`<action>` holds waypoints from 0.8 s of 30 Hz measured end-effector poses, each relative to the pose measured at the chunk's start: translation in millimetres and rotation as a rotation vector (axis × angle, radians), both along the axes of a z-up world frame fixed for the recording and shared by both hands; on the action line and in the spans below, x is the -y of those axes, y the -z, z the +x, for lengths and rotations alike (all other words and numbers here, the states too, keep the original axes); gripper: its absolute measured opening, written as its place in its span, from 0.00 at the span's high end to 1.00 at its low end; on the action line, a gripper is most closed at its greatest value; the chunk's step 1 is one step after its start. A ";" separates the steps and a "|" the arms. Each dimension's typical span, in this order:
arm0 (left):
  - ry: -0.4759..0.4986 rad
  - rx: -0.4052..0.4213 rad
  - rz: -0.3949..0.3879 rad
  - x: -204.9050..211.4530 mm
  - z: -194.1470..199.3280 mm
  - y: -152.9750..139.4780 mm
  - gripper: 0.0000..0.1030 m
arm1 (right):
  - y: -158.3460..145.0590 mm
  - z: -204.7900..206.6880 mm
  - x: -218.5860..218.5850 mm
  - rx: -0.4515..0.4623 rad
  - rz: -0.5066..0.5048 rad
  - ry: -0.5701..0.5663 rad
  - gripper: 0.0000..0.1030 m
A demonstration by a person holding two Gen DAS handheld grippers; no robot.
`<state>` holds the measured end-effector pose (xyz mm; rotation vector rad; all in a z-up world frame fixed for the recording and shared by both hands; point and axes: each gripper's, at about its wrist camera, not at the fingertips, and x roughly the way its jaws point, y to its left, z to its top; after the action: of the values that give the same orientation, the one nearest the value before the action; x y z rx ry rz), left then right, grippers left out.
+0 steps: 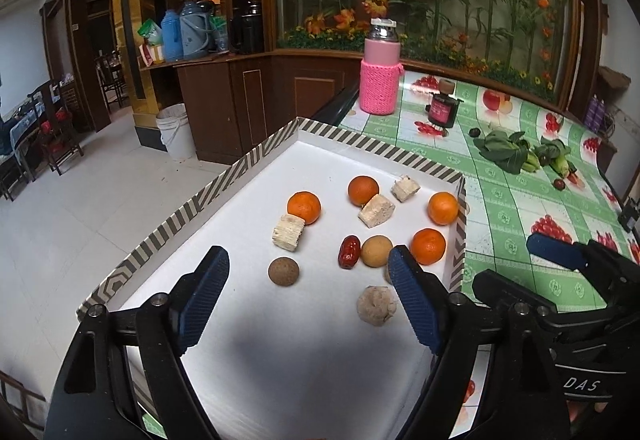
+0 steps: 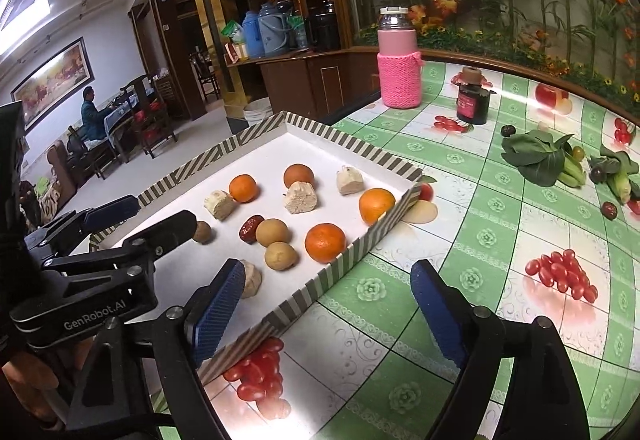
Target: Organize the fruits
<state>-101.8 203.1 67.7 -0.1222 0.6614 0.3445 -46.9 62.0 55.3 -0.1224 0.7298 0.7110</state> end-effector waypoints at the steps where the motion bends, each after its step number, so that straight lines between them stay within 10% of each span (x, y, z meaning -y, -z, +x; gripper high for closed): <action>1: -0.003 0.003 0.002 0.6 -0.5 0.1 0.20 | 0.6 -0.2 1.0 -0.002 0.001 0.001 0.16; 24: -0.007 0.005 0.017 8.7 -5.6 1.7 0.20 | 4.6 -4.2 1.4 -0.019 0.000 -0.012 0.16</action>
<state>-107.4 194.5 66.0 -0.1087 0.6535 0.3569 -51.1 60.6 50.6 -0.1197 0.7479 0.7246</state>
